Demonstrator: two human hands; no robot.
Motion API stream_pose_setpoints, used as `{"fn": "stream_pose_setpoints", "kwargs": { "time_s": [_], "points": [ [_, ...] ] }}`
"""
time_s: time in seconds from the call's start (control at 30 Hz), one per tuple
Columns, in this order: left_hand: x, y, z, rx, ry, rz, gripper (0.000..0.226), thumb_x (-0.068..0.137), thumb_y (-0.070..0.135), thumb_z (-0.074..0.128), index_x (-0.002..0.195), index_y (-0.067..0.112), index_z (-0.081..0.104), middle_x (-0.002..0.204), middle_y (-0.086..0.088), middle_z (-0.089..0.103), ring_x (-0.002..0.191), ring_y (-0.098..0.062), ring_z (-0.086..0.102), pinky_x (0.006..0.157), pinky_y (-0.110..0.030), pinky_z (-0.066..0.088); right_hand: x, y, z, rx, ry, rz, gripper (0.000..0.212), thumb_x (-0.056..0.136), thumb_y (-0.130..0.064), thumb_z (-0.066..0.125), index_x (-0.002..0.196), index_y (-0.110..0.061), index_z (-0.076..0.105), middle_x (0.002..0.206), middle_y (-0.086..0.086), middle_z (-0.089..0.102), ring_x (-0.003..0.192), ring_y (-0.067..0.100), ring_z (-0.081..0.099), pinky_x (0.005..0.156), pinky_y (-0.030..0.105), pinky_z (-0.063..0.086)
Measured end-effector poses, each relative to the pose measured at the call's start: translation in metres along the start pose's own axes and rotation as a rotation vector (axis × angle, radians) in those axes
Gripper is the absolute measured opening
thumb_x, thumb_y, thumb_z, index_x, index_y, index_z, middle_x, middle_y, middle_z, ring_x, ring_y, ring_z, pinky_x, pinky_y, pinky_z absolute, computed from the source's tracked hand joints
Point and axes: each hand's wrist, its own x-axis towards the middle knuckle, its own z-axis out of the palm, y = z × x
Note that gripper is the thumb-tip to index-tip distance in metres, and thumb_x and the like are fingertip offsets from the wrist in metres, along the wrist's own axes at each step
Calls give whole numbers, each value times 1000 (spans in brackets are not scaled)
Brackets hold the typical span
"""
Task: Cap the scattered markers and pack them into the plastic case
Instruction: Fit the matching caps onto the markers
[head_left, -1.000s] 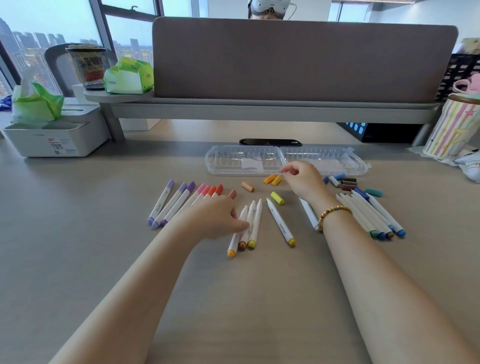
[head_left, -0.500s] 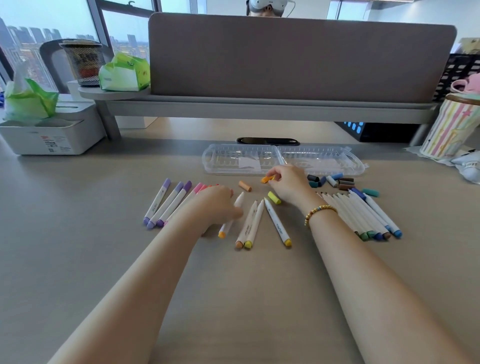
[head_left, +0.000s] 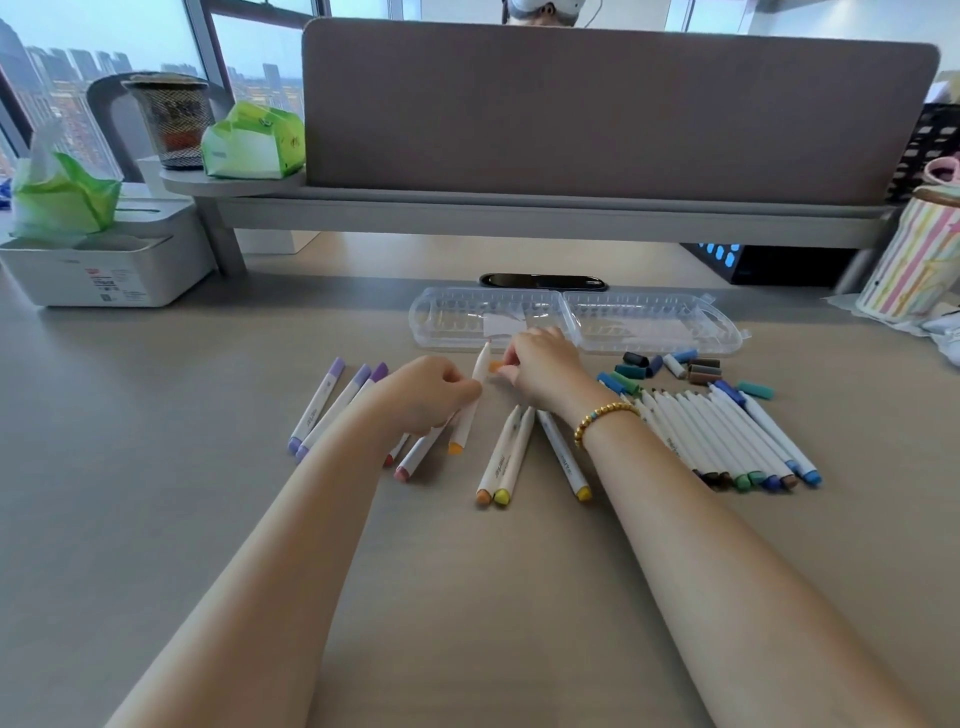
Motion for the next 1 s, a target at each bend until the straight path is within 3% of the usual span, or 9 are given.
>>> {"fn": "stream_pose_setpoints", "kwargs": {
  "time_s": [0.13, 0.23, 0.37, 0.47, 0.6, 0.7, 0.8, 0.9, 1.0],
  "points": [
    [-2, 4, 5, -141, -31, 43, 21, 97, 28, 43, 82, 14, 49, 80, 1, 71, 49, -12, 40, 43, -17, 33, -13, 14, -14, 533, 26, 101, 9, 96, -20, 51, 102, -14, 53, 92, -2, 64, 87, 13, 57, 83, 31, 46],
    [-3, 4, 8, -227, -41, 47, 27, 99, 25, 42, 77, 13, 53, 92, -11, 73, 41, -11, 36, 37, -16, 30, -23, 30, -22, 660, 115, 128, 4, 96, -15, 51, 98, -13, 54, 79, -10, 57, 74, 3, 55, 78, 20, 50],
    [-2, 3, 13, -236, 37, 3, 24, 98, 25, 45, 85, 12, 60, 82, -2, 72, 33, -3, 44, 34, -12, 33, -31, 50, -24, 509, 7, 116, 13, 93, -19, 55, 101, -13, 64, 97, -1, 60, 92, 13, 53, 76, 24, 39],
    [0, 6, 17, -202, 76, 14, 23, 97, 29, 46, 95, 12, 61, 72, 6, 70, 42, -6, 46, 44, -17, 39, -31, 50, -21, 403, -79, 110, 15, 91, -23, 58, 101, -15, 67, 99, 0, 59, 94, 14, 53, 78, 27, 40],
    [0, 7, 29, -152, 133, 50, 19, 97, 30, 45, 98, 16, 58, 71, 7, 69, 48, -5, 48, 48, -18, 38, -27, 53, -20, 358, -26, 115, 16, 93, -22, 54, 102, -16, 66, 100, 0, 60, 93, 15, 54, 79, 29, 43],
    [1, 5, 35, -119, 155, 70, 20, 97, 30, 44, 98, 17, 58, 69, 8, 68, 62, -8, 58, 62, -23, 47, -21, 62, -14, 290, 93, 137, 19, 96, -19, 49, 108, -18, 63, 113, 3, 58, 106, 20, 52, 90, 35, 45],
    [2, 5, 37, -99, 173, 75, 21, 98, 29, 42, 105, 17, 57, 72, 8, 67, 73, -14, 64, 68, -23, 48, -13, 62, -9, 115, 109, 92, 24, 96, -19, 49, 116, -25, 60, 131, 3, 49, 127, 24, 34, 100, 38, 33],
    [3, 6, 42, -13, 208, 75, 25, 98, 29, 40, 112, 15, 57, 86, 1, 70, 67, -11, 57, 54, -19, 40, -8, 57, -5, -6, 52, 54, 25, 96, -21, 49, 117, -28, 58, 134, 0, 46, 128, 24, 31, 101, 39, 28],
    [5, 6, 47, 32, 223, 66, 28, 98, 30, 39, 115, 15, 56, 94, -2, 71, 78, -16, 60, 58, -21, 41, -6, 58, -4, -81, 55, 34, 21, 95, -26, 50, 114, -25, 58, 129, 1, 49, 122, 23, 35, 100, 38, 29]
  ]
}}
